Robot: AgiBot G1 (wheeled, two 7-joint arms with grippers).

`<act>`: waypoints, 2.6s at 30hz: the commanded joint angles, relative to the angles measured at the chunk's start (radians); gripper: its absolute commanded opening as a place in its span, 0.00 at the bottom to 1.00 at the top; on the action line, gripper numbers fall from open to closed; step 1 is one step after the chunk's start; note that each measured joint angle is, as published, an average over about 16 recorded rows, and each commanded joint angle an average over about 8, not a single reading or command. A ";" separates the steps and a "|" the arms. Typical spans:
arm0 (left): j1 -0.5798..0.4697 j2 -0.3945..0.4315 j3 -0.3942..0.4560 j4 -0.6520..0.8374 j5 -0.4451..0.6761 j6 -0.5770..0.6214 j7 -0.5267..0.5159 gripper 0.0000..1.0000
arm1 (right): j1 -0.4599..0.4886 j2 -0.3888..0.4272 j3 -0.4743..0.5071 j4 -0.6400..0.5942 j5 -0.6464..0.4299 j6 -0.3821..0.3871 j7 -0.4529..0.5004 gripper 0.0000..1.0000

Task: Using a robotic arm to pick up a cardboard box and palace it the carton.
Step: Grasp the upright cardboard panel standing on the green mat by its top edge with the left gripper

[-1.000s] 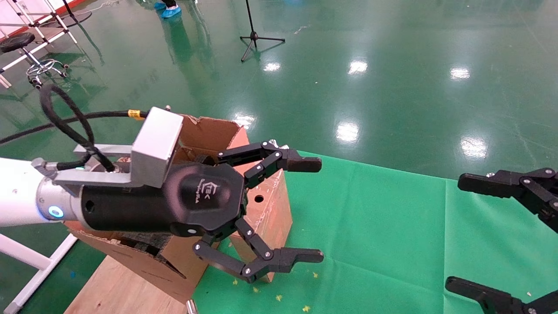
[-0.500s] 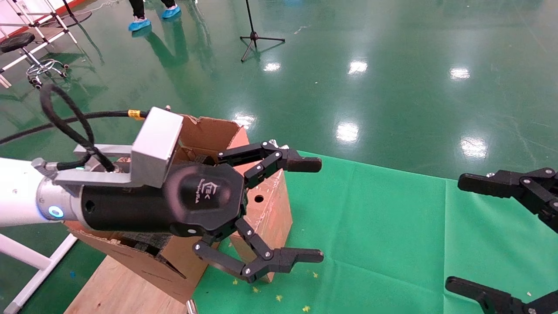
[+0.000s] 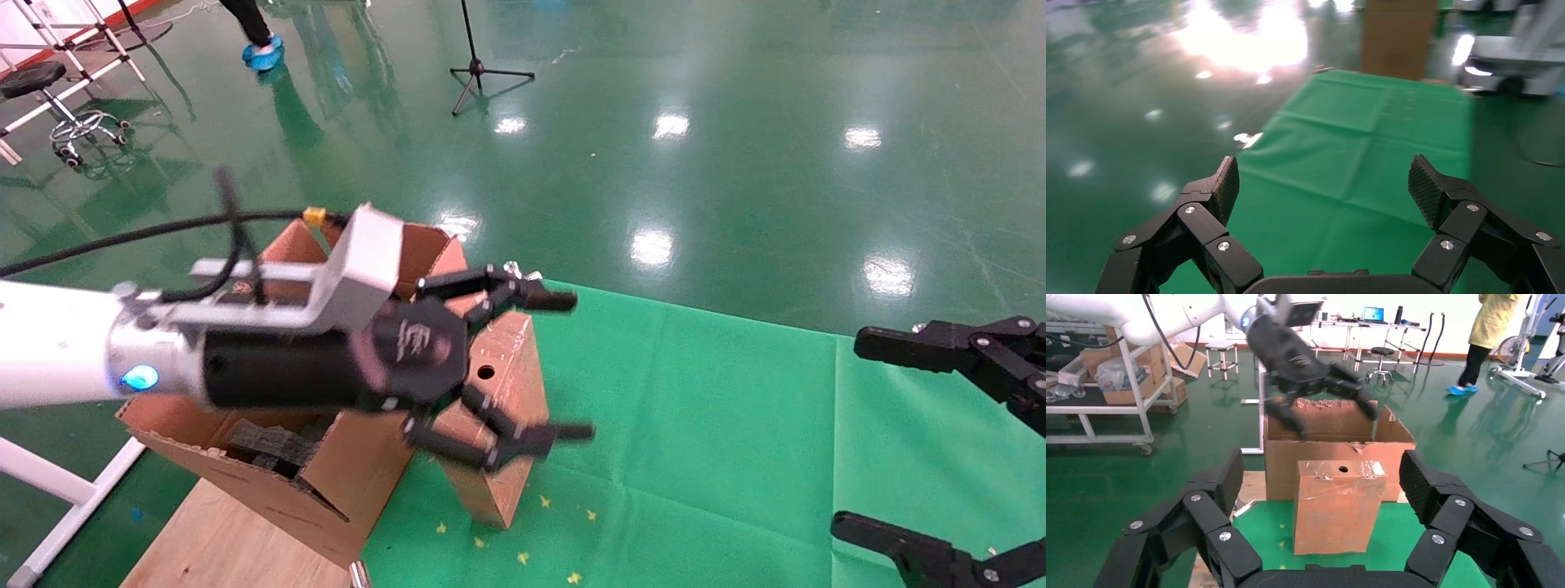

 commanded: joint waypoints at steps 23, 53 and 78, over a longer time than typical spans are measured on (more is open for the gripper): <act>-0.128 -0.033 0.105 -0.037 0.360 -0.144 -0.198 1.00 | 0.000 0.000 -0.001 -0.001 0.001 0.000 -0.001 0.00; -0.507 0.159 0.387 -0.037 0.826 0.170 -1.096 1.00 | 0.000 0.001 -0.002 -0.001 0.001 0.001 -0.001 0.00; -0.579 0.234 0.583 -0.038 0.903 0.171 -1.234 0.34 | 0.000 0.001 -0.002 -0.001 0.001 0.001 -0.001 1.00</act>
